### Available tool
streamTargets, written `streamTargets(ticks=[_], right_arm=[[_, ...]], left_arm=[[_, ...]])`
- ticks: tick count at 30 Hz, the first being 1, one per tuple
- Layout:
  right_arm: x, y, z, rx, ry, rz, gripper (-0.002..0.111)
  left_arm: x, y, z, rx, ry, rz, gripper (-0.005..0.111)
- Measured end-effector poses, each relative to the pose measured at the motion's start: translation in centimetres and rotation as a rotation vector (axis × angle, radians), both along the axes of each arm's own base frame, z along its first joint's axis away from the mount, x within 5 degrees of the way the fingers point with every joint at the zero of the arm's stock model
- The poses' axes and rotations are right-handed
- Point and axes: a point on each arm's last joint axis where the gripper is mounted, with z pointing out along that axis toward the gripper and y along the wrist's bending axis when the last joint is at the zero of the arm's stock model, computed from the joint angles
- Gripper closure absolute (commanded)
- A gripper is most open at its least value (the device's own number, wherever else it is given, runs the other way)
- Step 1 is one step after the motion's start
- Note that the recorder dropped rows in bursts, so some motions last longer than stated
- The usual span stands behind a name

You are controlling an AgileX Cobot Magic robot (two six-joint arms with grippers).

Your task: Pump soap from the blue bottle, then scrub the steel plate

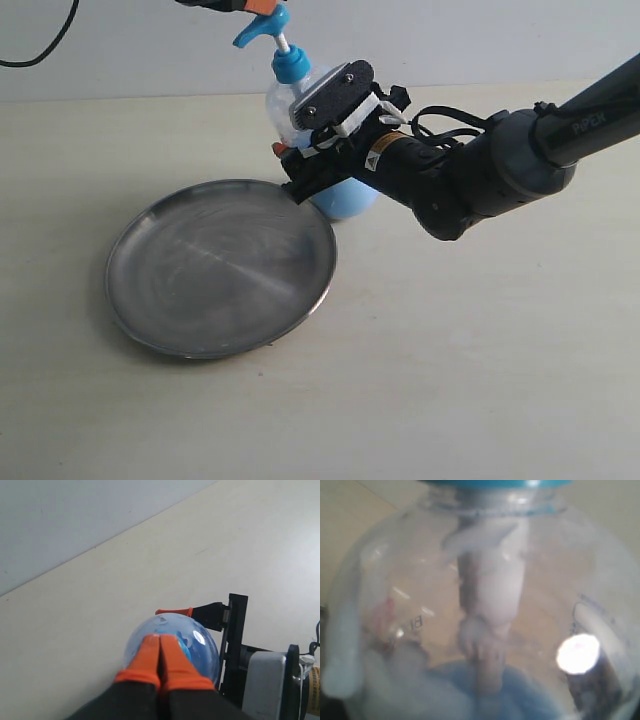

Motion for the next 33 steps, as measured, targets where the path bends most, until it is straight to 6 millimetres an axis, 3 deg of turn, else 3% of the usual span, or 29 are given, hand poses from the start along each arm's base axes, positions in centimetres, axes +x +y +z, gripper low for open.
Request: streamTargets(ticks=[33], right_arm=[[0.0, 0.0, 0.0, 0.0, 0.0, 0.0, 0.108]], left_arm=[[-0.09, -0.06, -0.15, 0.002, 0.02, -0.007, 0.107]])
